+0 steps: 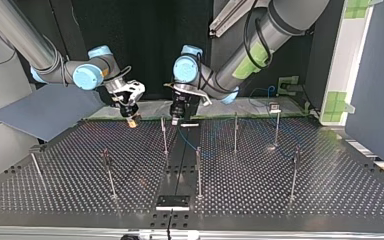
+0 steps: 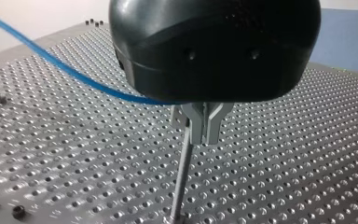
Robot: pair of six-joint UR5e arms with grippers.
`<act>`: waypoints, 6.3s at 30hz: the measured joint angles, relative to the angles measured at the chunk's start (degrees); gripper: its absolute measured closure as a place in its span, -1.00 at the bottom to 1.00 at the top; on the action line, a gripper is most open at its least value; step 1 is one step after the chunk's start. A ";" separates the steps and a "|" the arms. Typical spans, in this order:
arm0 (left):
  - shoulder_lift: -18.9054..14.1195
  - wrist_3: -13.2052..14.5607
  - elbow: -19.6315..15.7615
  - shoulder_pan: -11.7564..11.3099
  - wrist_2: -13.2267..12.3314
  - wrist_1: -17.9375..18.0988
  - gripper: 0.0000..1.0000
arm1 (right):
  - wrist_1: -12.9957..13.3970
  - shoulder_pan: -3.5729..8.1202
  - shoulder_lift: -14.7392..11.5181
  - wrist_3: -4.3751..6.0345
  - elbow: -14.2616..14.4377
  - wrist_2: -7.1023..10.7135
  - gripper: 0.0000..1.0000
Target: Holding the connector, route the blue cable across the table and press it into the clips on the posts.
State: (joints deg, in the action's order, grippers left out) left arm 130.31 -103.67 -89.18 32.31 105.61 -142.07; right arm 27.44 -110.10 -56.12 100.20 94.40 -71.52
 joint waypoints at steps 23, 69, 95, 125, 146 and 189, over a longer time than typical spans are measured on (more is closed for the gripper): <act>6.44 1.34 9.29 -4.30 -3.54 -5.70 1.00 | 0.04 1.33 0.51 -0.44 -3.22 0.89 1.00; 3.32 4.76 11.68 -2.35 2.60 -17.54 -1.00 | 1.44 3.47 0.96 -0.06 -3.92 2.65 1.00; -9.23 8.50 -0.87 4.56 9.66 -18.13 -1.00 | -0.53 5.19 0.96 -0.15 -3.91 2.66 1.00; -1.67 3.38 8.05 13.23 14.06 -21.23 -1.00 | -0.31 8.25 0.96 -1.28 -3.92 5.51 1.00; 8.97 1.70 19.22 14.42 17.06 -29.82 -1.00 | -0.10 8.80 1.02 -1.63 -3.91 6.29 1.00; 15.15 0.40 37.63 13.57 26.25 -22.10 -1.00 | -0.14 8.74 1.06 -1.92 -3.90 6.38 1.00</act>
State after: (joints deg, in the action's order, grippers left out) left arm 145.46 -103.27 -51.55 45.88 131.86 -164.16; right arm 27.31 -101.36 -55.06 98.28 90.50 -65.14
